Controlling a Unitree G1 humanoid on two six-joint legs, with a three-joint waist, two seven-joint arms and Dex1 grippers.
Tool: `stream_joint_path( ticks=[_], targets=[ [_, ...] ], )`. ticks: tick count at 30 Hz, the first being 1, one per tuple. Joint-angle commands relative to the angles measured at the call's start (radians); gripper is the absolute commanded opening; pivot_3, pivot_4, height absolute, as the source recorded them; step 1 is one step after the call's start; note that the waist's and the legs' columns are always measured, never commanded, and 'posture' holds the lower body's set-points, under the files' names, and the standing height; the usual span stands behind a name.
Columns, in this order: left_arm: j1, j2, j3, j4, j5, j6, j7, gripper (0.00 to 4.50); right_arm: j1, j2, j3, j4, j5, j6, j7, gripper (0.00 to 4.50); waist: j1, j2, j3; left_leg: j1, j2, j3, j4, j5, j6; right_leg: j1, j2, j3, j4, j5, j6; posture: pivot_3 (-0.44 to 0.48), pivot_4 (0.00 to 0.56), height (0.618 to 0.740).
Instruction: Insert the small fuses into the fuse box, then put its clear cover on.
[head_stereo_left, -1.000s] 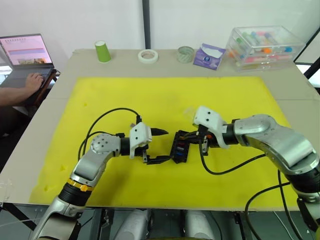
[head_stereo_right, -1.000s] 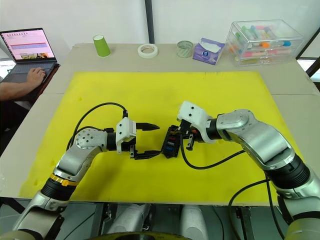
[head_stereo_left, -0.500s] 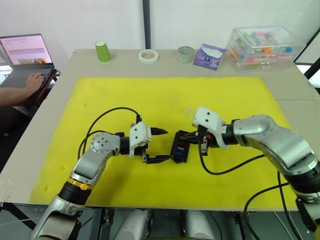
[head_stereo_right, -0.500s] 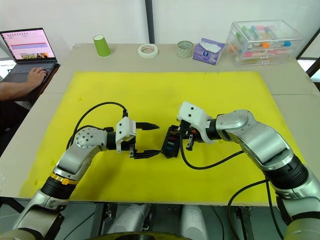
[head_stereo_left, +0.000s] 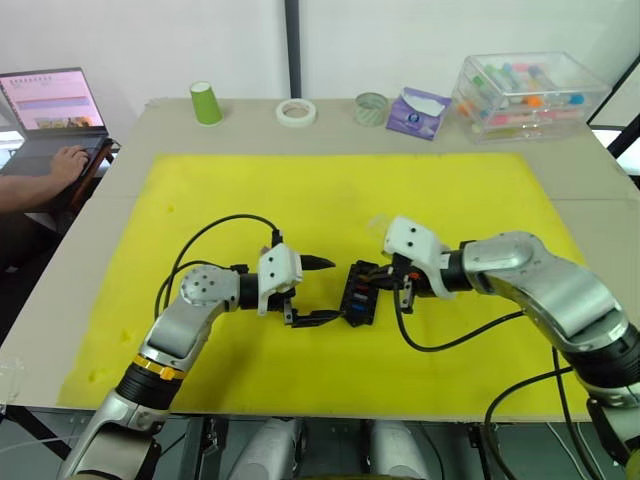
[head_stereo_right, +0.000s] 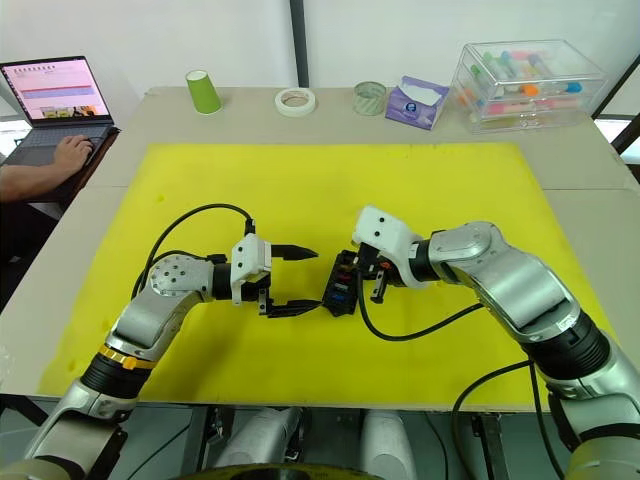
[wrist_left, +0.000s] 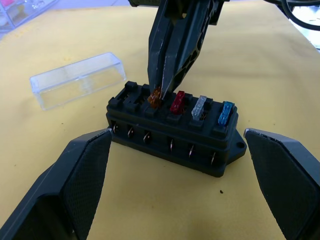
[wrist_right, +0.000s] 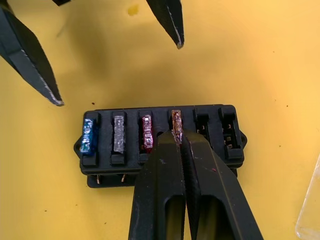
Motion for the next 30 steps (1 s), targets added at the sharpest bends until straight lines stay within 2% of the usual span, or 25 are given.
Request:
stream_joint_path(
  ticks=[1, 9, 12, 17, 30],
  targets=[
    [-0.007, 0.007, 0.016, -0.019, -0.004, -0.014, -0.002, 4.43, -0.004, 0.011, -0.001, -0.007, -0.013, -0.003, -0.002, 0.0, 0.0, 0.0, 0.0, 0.0, 0.0, 0.0, 0.0, 0.0, 0.0, 0.0, 0.0, 0.0, 0.0, 0.0, 0.0, 0.0, 0.15, 0.74],
    [-0.008, 0.007, 0.016, -0.024, -0.004, -0.011, 0.001, 4.43, 0.0, 0.003, 0.007, -0.007, -0.033, -0.015, 0.012, 0.0, 0.0, 0.0, 0.0, 0.0, 0.0, 0.0, 0.0, 0.0, 0.0, 0.0, 0.0, 0.0, 0.0, 0.0, 0.0, 0.0, 0.15, 0.74],
    [-0.008, 0.009, 0.015, -0.025, -0.005, -0.008, 0.0, 4.5, 0.001, -0.002, 0.003, -0.009, -0.038, -0.027, 0.022, 0.77, 0.0, 0.0, 0.0, 0.0, 0.0, 0.0, 0.0, 0.0, 0.0, 0.0, 0.0, 0.0, 0.0, 0.0, 0.0, 0.0, 0.15, 0.74],
    [-0.009, 0.009, 0.014, -0.025, -0.007, -0.006, -0.002, 4.5, 0.0, 0.0, -0.012, -0.005, -0.043, -0.033, 0.029, 2.4, 0.0, 0.0, 0.0, 0.0, 0.0, 0.0, 0.0, 0.0, 0.0, 0.0, 0.0, 0.0, 0.0, 0.0, 0.0, 0.0, 0.15, 0.74],
    [-0.02, 0.012, 0.007, -0.009, 0.004, -0.031, -0.018, 4.5, -0.005, -0.013, -0.072, -0.003, -0.03, -0.067, 0.068, 2.4, 0.0, 0.0, 0.0, 0.0, 0.0, 0.0, 0.0, 0.0, 0.0, 0.0, 0.0, 0.0, 0.0, 0.0, 0.0, 0.0, 0.15, 0.74]
  ],
)
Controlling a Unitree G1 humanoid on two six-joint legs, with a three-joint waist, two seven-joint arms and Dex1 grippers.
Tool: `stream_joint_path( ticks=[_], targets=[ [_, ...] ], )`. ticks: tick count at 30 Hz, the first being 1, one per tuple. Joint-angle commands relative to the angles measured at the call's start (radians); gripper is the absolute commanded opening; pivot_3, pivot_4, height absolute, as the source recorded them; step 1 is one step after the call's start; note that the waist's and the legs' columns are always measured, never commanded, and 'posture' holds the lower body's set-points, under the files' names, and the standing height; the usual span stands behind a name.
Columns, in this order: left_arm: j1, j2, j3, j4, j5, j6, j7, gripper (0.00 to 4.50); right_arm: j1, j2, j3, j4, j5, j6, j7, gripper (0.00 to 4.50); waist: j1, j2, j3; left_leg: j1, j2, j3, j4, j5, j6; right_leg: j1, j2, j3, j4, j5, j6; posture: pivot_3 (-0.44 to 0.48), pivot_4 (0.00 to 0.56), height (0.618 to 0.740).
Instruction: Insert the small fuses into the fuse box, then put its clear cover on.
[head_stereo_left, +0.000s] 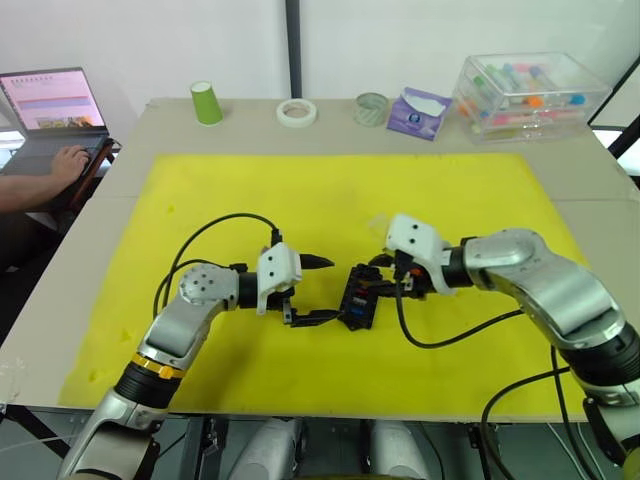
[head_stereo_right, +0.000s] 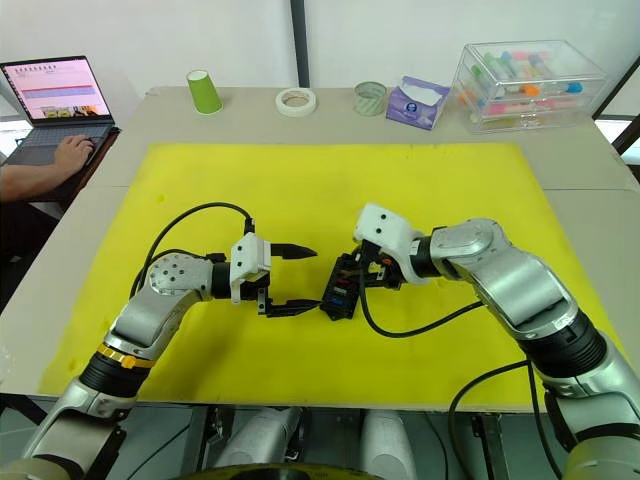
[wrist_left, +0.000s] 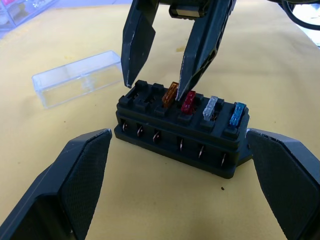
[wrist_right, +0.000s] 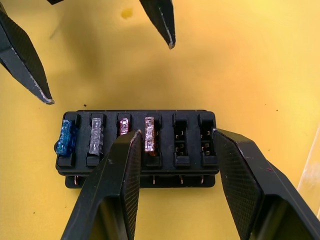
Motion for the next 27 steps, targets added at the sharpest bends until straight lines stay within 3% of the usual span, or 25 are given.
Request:
stream_joint_path(
  ticks=[1, 8, 15, 23, 27],
  targets=[
    [-0.014, 0.003, 0.005, -0.011, 0.0, -0.031, -0.016, 4.5, -0.008, -0.012, -0.058, -0.026, 0.021, -0.021, 0.019, 2.4, 0.0, 0.0, 0.0, 0.0, 0.0, 0.0, 0.0, 0.0, 0.0, 0.0, 0.0, 0.0, 0.0, 0.0, 0.0, 0.0, 0.15, 0.74],
    [-0.018, -0.02, 0.01, -0.009, -0.009, -0.021, -0.006, 4.5, 0.028, -0.002, -0.141, -0.065, 0.062, -0.051, 0.02, 2.4, 0.001, 0.0, 0.0, 0.0, 0.0, 0.0, 0.0, 0.0, 0.0, 0.0, 0.0, 0.0, 0.0, 0.0, 0.0, 0.0, 0.15, 0.74],
    [-0.022, -0.022, 0.008, -0.003, -0.008, -0.026, -0.014, 4.5, 0.102, 0.009, -0.155, -0.063, 0.035, -0.158, 0.005, 0.06, 0.0, 0.0, 0.0, 0.0, 0.0, 0.0, 0.001, 0.0, 0.0, 0.001, 0.0, 0.0, 0.0, 0.0, 0.0, 0.0, 0.15, 0.74],
    [-0.033, -0.017, 0.009, 0.002, -0.006, -0.024, -0.023, 4.5, 0.131, 0.037, -0.114, -0.05, 0.01, -0.202, -0.017, 0.02, 0.0, 0.0, 0.0, 0.0, 0.0, 0.0, 0.001, 0.0, 0.0, 0.001, 0.0, 0.0, 0.0, 0.0, 0.0, 0.0, 0.15, 0.74],
    [-0.032, -0.009, 0.008, -0.005, -0.005, -0.016, -0.027, 4.5, 0.188, 0.065, -0.042, 0.047, -0.071, -0.309, -0.016, 0.02, 0.0, 0.0, 0.0, 0.0, 0.0, 0.0, 0.001, 0.0, 0.0, 0.001, 0.0, 0.0, 0.0, 0.0, 0.0, 0.0, 0.15, 0.74]
  ],
)
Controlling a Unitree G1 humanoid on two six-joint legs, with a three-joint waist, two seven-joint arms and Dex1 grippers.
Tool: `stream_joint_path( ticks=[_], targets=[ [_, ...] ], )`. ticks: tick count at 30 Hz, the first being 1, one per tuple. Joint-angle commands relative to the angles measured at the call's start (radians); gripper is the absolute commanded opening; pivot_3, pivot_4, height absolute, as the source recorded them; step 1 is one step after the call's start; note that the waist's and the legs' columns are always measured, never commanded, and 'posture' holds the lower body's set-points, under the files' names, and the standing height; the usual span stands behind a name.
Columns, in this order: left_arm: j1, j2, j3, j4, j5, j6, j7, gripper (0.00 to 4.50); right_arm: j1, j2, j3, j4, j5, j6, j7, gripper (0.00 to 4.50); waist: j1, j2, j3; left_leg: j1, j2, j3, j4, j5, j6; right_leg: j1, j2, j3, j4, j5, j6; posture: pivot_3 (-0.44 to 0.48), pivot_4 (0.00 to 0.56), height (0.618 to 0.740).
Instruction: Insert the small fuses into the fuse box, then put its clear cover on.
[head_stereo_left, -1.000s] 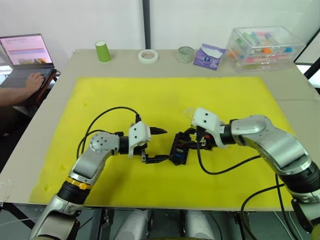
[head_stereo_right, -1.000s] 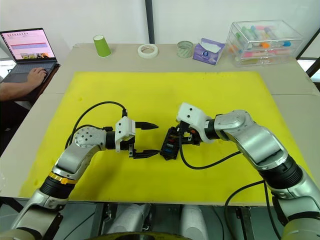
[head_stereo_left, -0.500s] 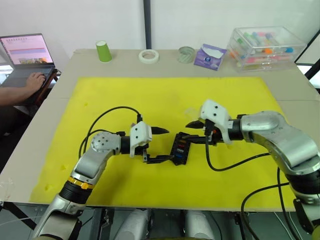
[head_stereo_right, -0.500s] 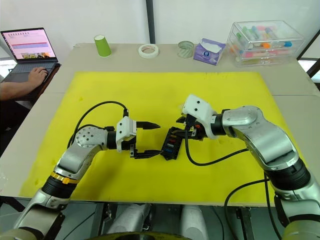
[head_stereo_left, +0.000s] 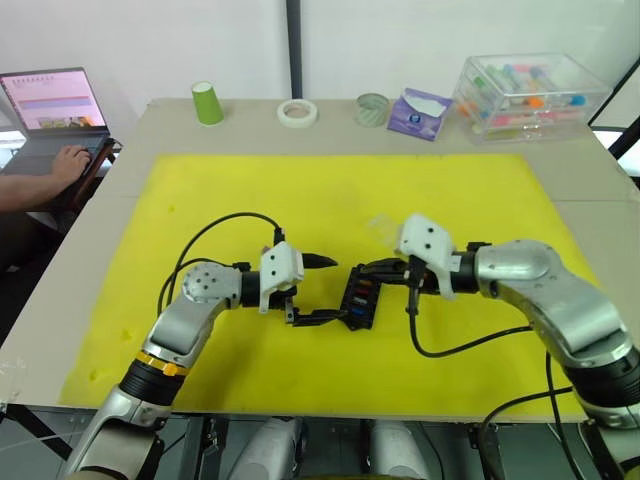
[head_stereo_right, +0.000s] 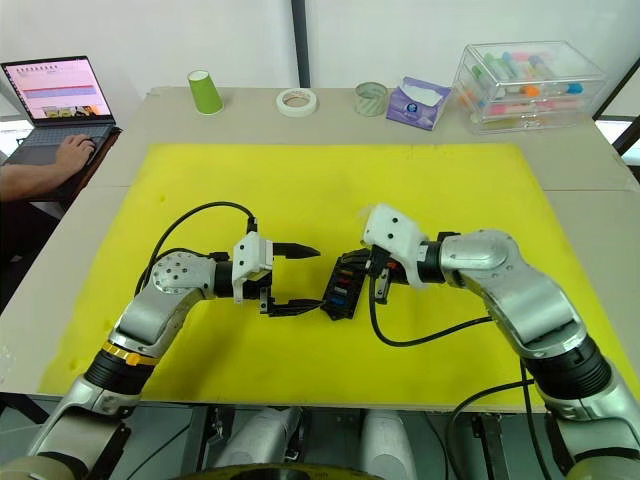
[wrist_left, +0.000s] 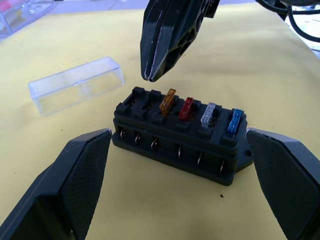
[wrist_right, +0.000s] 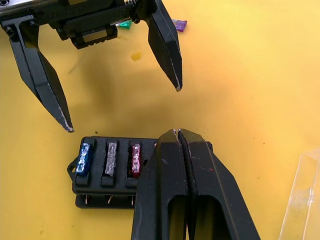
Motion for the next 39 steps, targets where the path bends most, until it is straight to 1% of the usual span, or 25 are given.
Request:
stream_joint_path(
  ticks=[1, 4, 7, 12, 16, 17, 20, 24, 25, 26, 27, 28, 29, 31, 33, 35, 37, 38, 39],
  targets=[
    [-0.017, 0.01, 0.011, -0.026, -0.005, -0.001, -0.006, 4.5, 0.04, 0.018, 0.037, 0.069, -0.066, -0.098, 0.001, 0.02, 0.0, 0.0, 0.0, 0.0, 0.0, 0.0, 0.0, 0.0, 0.0, 0.0, 0.0, 0.0, 0.0, 0.0, 0.0, 0.0, 0.15, 0.74],
    [-0.012, 0.017, 0.015, -0.032, -0.006, 0.003, -0.005, 4.5, 0.055, 0.026, 0.02, 0.098, -0.077, -0.13, -0.003, 0.02, 0.0, 0.0, -0.001, 0.001, 0.0, 0.0, 0.0, 0.0, 0.0, 0.001, 0.0, 0.0, 0.0, 0.0, 0.0, 0.0, 0.15, 0.74],
    [-0.004, 0.024, 0.016, -0.042, -0.009, 0.008, -0.003, 4.5, 0.052, 0.023, 0.0, 0.091, -0.07, -0.145, 0.001, 0.02, 0.0, 0.0, -0.001, 0.001, 0.0, 0.0, 0.0, 0.0, 0.0, 0.001, 0.001, 0.0, 0.0, 0.0, 0.0, 0.0, 0.15, 0.74],
    [0.007, 0.033, 0.02, -0.062, -0.02, 0.026, -0.005, 4.5, 0.029, 0.027, -0.055, 0.044, -0.014, -0.113, 0.008, 0.02, 0.0, 0.0, -0.001, 0.001, 0.0, 0.0, 0.0, 0.0, 0.0, 0.001, 0.001, 0.0, 0.0, 0.0, 0.0, 0.0, 0.15, 0.74],
    [0.01, 0.049, 0.046, -0.084, -0.044, 0.027, -0.02, 4.5, 0.005, 0.034, -0.124, -0.001, 0.048, -0.075, 0.004, 0.02, 0.0, 0.0, -0.001, 0.001, 0.0, 0.0, 0.0, 0.0, 0.0, 0.001, 0.001, 0.0, 0.0, 0.0, 0.0, 0.0, 0.15, 0.74],
    [0.009, 0.064, 0.076, -0.112, -0.074, 0.05, -0.021, 4.5, -0.016, 0.037, -0.16, -0.023, 0.079, -0.063, -0.003, 0.02, -0.001, 0.001, 0.0, 0.001, 0.0, 0.0, 0.0, 0.0, 0.0, 0.001, 0.001, 0.0, 0.0, 0.0, 0.0, 0.0, 0.15, 0.74],
    [0.017, 0.154, 0.183, -0.184, -0.16, 0.136, -0.033, 4.5, -0.042, 0.017, -0.263, -0.074, 0.155, -0.016, -0.014, 0.02, -0.003, 0.001, 0.0, 0.001, 0.0, 0.0, 0.0, 0.0, 0.0, 0.0, 0.001, 0.001, 0.001, 0.0, 0.0, 0.0, 0.15, 0.74],
    [0.025, 0.3, 0.326, -0.138, -0.216, 0.239, -0.034, 4.5, 0.023, -0.058, -0.371, -0.039, 0.142, -0.079, 0.028, 0.02, 0.002, 0.001, 0.0, 0.001, 0.001, 0.0, -0.002, 0.0, 0.0, 0.0, 0.002, 0.001, 0.0, 0.0, 0.0, 0.0, 0.15, 0.74],
    [0.031, 0.336, 0.351, -0.111, -0.207, 0.241, -0.037, 4.5, 0.049, -0.082, -0.396, -0.022, 0.135, -0.102, 0.048, 0.41, 0.002, 0.001, 0.0, 0.001, 0.001, 0.0, -0.002, 0.0, 0.0, 0.0, 0.002, 0.001, 0.0, 0.0, 0.0, 0.0, 0.15, 0.74],
    [0.037, 0.363, 0.367, -0.08, -0.186, 0.222, -0.039, 4.5, 0.071, -0.1, -0.414, -0.004, 0.122, -0.131, 0.061, 0.6, 0.002, 0.001, 0.0, 0.001, 0.001, 0.0, -0.002, 0.0, 0.0, 0.001, 0.002, 0.0, -0.001, 0.0, 0.0, 0.0, 0.15, 0.74],
    [0.04, 0.384, 0.383, -0.044, -0.165, 0.198, -0.034, 4.5, 0.094, -0.119, -0.427, 0.018, 0.101, -0.165, 0.069, 0.88, 0.002, 0.001, 0.0, 0.001, 0.001, 0.0, -0.002, 0.0, 0.0, 0.001, 0.002, 0.0, -0.001, 0.0, 0.0, 0.0, 0.15, 0.74],
    [0.043, 0.406, 0.402, 0.0, -0.145, 0.174, -0.027, 4.5, 0.123, -0.143, -0.436, 0.045, 0.063, -0.214, 0.076, 1.26, 0.001, 0.001, 0.0, 0.001, 0.001, 0.0, -0.002, 0.0, 0.0, 0.001, 0.002, 0.0, 0.0, 0.0, 0.0, 0.0, 0.15, 0.74],
    [0.045, 0.433, 0.426, 0.063, -0.118, 0.134, -0.021, 4.5, 0.15, -0.157, -0.454, 0.07, 0.041, -0.25, 0.079, 1.54, 0.0, 0.001, 0.0, 0.001, 0.001, 0.0, -0.002, 0.0, 0.0, 0.001, 0.002, 0.0, 0.0, 0.0, 0.0, 0.0, 0.15, 0.74],
    [0.044, 0.466, 0.458, 0.153, -0.089, 0.085, -0.012, 4.5, 0.181, -0.163, -0.485, 0.105, 0.032, -0.282, 0.072, 2.26, -0.001, 0.001, 0.0, 0.001, 0.001, 0.0, -0.002, 0.0, 0.0, 0.0, 0.002, 0.0, 0.0, 0.0, 0.0, 0.0, 0.15, 0.74],
    [0.045, 0.482, 0.492, 0.227, -0.079, 0.059, 0.013, 4.5, 0.223, -0.156, -0.519, 0.145, 0.023, -0.312, 0.066, 2.97, -0.003, 0.001, 0.0, 0.002, 0.001, 0.0, -0.003, 0.0, 0.0, 0.0, 0.002, 0.001, 0.0, 0.0, 0.0, 0.0, 0.15, 0.74],
    [0.061, 0.487, 0.509, 0.29, -0.056, 0.006, 0.027, 4.5, 0.289, -0.16, -0.527, 0.214, -0.033, -0.405, 0.074, 3.65, -0.002, 0.001, 0.0, 0.002, 0.001, 0.001, -0.004, 0.0, 0.0, -0.001, 0.002, 0.001, 0.0, 0.0, 0.0, 0.0, 0.15, 0.74],
    [0.075, 0.487, 0.512, 0.326, -0.038, -0.038, 0.029, 4.5, 0.306, -0.135, -0.548, 0.259, -0.028, -0.433, 0.059, 4.33, -0.001, 0.002, 0.0, 0.002, 0.001, 0.001, -0.004, 0.0, 0.0, 0.0, 0.002, 0.001, -0.001, 0.0, 0.0, 0.0, 0.15, 0.74],
    [0.073, 0.485, 0.514, 0.335, -0.036, -0.047, 0.033, 4.5, 0.307, -0.133, -0.551, 0.273, -0.027, -0.441, 0.058, 4.48, -0.002, 0.002, 0.001, 0.002, 0.001, 0.001, -0.004, 0.0, 0.0, 0.0, 0.001, 0.001, -0.001, 0.0, 0.0, 0.0, 0.15, 0.74],
    [0.072, 0.485, 0.517, 0.34, -0.037, -0.049, 0.037, 4.5, 0.309, -0.136, -0.551, 0.284, -0.031, -0.457, 0.061, 4.48, -0.002, 0.002, 0.001, 0.002, 0.001, 0.002, -0.004, 0.0, 0.0, 0.0, 0.001, 0.002, 0.0, 0.0, 0.0, 0.0, 0.15, 0.74]
  ],
)
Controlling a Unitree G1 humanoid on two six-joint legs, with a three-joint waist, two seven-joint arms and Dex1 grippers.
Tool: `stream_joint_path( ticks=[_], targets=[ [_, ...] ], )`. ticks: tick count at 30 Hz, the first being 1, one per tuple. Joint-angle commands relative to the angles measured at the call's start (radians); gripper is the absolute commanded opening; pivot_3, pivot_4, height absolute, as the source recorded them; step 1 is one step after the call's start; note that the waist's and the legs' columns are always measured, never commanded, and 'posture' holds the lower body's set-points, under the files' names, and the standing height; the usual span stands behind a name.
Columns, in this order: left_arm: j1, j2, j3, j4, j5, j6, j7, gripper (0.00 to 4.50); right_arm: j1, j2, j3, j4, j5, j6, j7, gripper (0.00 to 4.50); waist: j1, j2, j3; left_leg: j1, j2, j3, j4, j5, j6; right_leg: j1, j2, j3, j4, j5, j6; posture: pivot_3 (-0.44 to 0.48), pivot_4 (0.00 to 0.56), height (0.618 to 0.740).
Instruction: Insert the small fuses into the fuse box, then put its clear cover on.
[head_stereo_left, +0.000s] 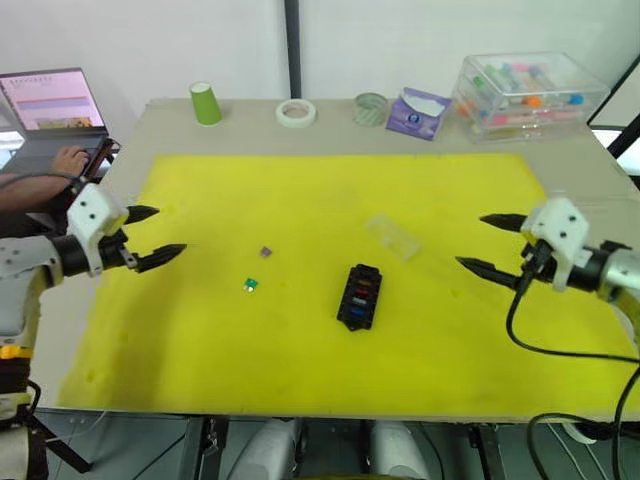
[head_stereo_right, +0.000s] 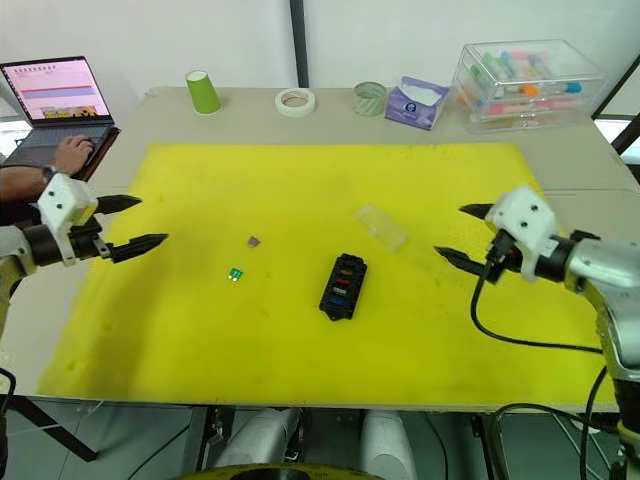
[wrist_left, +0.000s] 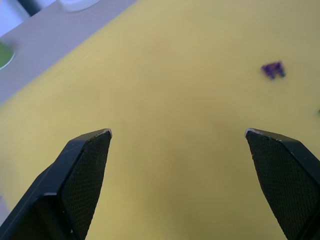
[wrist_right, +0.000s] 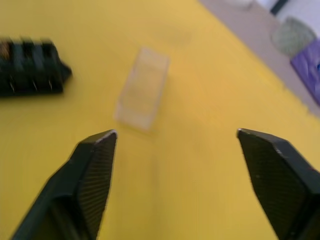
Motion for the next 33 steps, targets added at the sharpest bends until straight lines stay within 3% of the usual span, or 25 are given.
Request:
stream_joint_path(
  ticks=[1, 7, 9, 14, 17, 20, 25, 33],
  targets=[
    [-0.01, 0.011, 0.037, 0.007, 0.004, -0.039, 0.014, 4.5, -0.012, -0.003, -0.049, 0.022, 0.0, -0.06, -0.006, 4.48, 0.0, 0.0, 0.0, 0.0, 0.0, 0.0, 0.0, 0.0, 0.0, 0.0, 0.0, 0.0, 0.0, 0.0, 0.0, 0.0, 0.15, 0.74],
    [-0.011, 0.019, 0.049, -0.025, -0.033, 0.022, 0.009, 4.5, -0.072, 0.001, -0.022, 0.011, 0.047, -0.01, -0.005, 4.48, -0.002, 0.001, 0.0, 0.0, 0.0, 0.0, 0.0, 0.0, 0.0, 0.0, 0.0, 0.0, 0.0, 0.0, 0.0, 0.0, 0.15, 0.74],
    [-0.034, 0.007, 0.058, -0.092, -0.111, 0.161, 0.014, 4.5, -0.118, 0.024, 0.014, -0.024, 0.095, 0.049, -0.006, 4.48, -0.004, 0.0, 0.0, 0.0, 0.001, 0.0, 0.0, 0.0, 0.0, 0.0, 0.0, 0.0, 0.0, 0.0, 0.0, 0.0, 0.15, 0.74],
    [-0.15, 0.008, 0.065, -0.159, -0.383, 0.696, 0.029, 4.5, -0.29, 0.103, 0.157, -0.176, 0.224, 0.221, -0.001, 4.48, -0.01, 0.0, 0.0, 0.0, 0.001, -0.001, 0.0, 0.0, 0.0, 0.0, 0.0, 0.001, 0.001, 0.0, 0.0, 0.0, 0.15, 0.74],
    [-0.268, 0.018, 0.023, -0.094, -0.522, 1.076, 0.012, 4.5, -0.407, 0.186, 0.258, -0.257, 0.299, 0.346, -0.043, 4.48, -0.019, 0.0, 0.0, 0.0, 0.001, -0.002, 0.0, 0.0, 0.0, -0.001, 0.001, 0.001, 0.001, 0.0, 0.0, 0.0, 0.15, 0.74],
    [-0.407, -0.033, -0.009, 0.036, -0.559, 1.28, 0.033, 4.5, -0.473, 0.251, 0.377, -0.296, 0.263, 0.382, -0.075, 4.48, -0.021, -0.001, 0.0, 0.0, 0.001, -0.004, 0.0, 0.0, -0.001, -0.001, 0.004, 0.0, 0.001, 0.0, 0.0, 0.0, 0.15, 0.74],
    [-0.523, -0.104, -0.124, 0.261, -0.48, 1.316, -0.007, 4.5, -0.518, 0.337, 0.474, -0.304, 0.199, 0.391, -0.144, 4.48, -0.029, -0.001, 0.0, -0.001, 0.001, -0.004, 0.002, 0.0, -0.001, -0.001, 0.005, -0.001, 0.003, 0.0, 0.0, 0.0, 0.15, 0.74],
    [-0.637, -0.187, -0.236, 0.534, -0.332, 1.175, -0.096, 4.5, -0.487, 0.332, 0.472, -0.319, 0.178, 0.394, -0.161, 4.48, -0.028, -0.001, 0.0, -0.002, 0.001, -0.004, 0.003, 0.0, -0.001, -0.004, 0.005, 0.0, 0.006, 0.0, -0.001, 0.0, 0.15, 0.74]
  ],
)
